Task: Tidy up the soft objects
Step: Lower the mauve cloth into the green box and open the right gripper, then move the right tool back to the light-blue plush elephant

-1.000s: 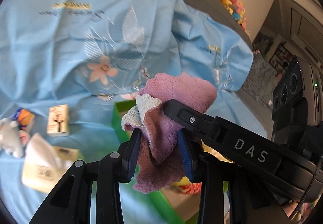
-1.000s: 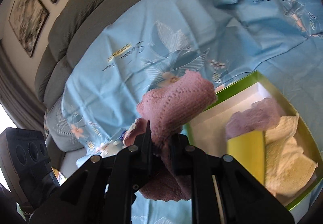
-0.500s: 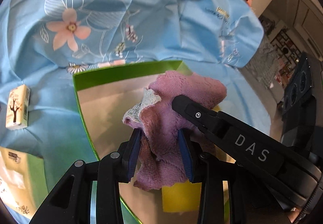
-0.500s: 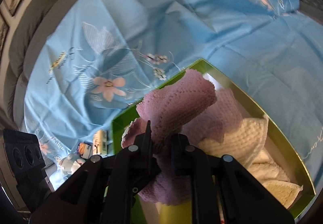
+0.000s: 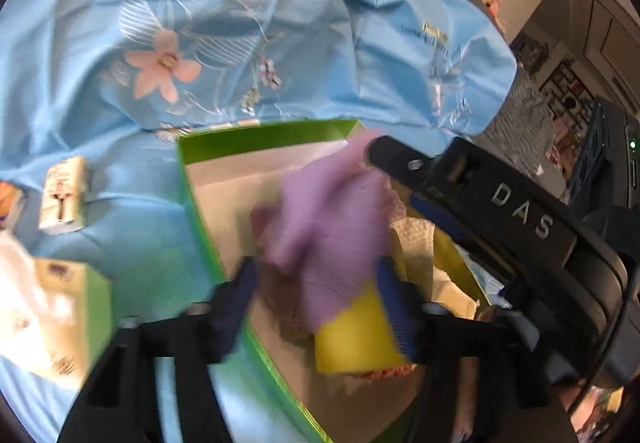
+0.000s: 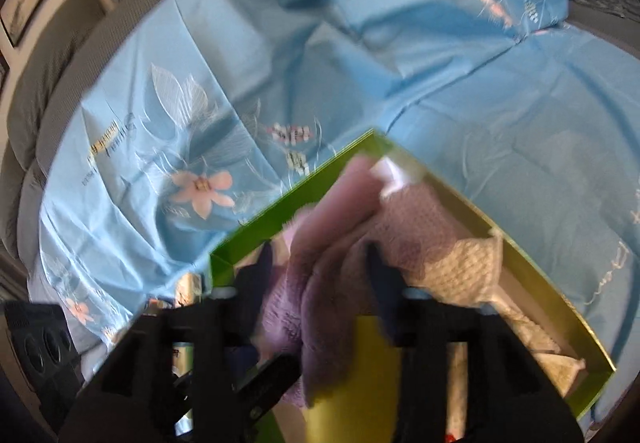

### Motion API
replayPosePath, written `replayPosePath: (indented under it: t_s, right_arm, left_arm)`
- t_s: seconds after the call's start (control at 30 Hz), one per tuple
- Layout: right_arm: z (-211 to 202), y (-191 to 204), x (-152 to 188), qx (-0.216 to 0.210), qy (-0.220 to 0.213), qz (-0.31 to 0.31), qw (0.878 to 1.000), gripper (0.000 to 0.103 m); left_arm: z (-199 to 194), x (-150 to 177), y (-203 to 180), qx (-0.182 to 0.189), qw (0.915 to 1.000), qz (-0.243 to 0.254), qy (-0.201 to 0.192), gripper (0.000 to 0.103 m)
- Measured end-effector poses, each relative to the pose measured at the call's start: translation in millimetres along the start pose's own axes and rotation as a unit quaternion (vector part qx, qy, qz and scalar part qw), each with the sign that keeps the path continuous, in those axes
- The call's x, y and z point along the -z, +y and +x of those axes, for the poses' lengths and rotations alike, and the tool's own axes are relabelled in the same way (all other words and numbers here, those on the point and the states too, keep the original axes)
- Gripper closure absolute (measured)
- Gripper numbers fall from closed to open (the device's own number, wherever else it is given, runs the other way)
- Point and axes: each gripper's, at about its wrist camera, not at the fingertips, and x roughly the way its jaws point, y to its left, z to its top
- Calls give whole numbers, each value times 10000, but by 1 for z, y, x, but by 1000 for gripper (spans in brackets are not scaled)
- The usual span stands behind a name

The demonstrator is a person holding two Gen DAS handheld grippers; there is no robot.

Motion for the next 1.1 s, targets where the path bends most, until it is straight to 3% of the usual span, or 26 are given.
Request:
replayPosePath:
  t_s: [0.13, 0.2, 0.27, 0.4, 0.6, 0.7, 0.83, 0.93, 1.03, 1.1]
  right_arm:
    - [-21, 8, 0, 22, -274, -74, 9996, 35]
    - [-30, 8, 4, -81, -369, 1, 9993, 21]
    - [-36, 10, 8, -102, -410, -7, 9991, 19]
    - [-41, 21, 15, -110, -460, -169, 9987, 4]
    - [-46, 39, 28, -262, -446, -351, 9980, 2]
    - [-47, 62, 40, -304, -362, -643, 9968, 1]
    - [-48, 101, 59, -497, -198, -1101, 9925, 1]
    - [-42, 138, 79, -717, 46, -1459, 9867, 1]
    - [-26, 179, 102, -784, 406, -1838, 9790, 1]
    - [-10, 209, 118, -863, 699, -1992, 9736, 1]
  left_arm:
    - [-34, 11, 0, -51, 9996, 17, -295, 26]
    - [-45, 16, 2, -170, 9992, -14, -371, 26]
    - [-59, 24, 7, -344, 9984, 1, -458, 26]
    - [-82, 38, 27, -738, 9955, -165, -579, 25]
    - [-122, 64, 80, -914, 9925, -463, -665, 25]
    - [-144, 83, 119, -1022, 9888, -850, -676, 25]
    - [-166, 110, 185, -1126, 9773, -1617, -773, 25]
    - [-179, 126, 229, -1189, 9613, -2363, -765, 25]
    - [-199, 136, 252, -1450, 9491, -2633, -944, 25]
    - [-211, 143, 264, -1374, 9446, -2784, -1070, 25]
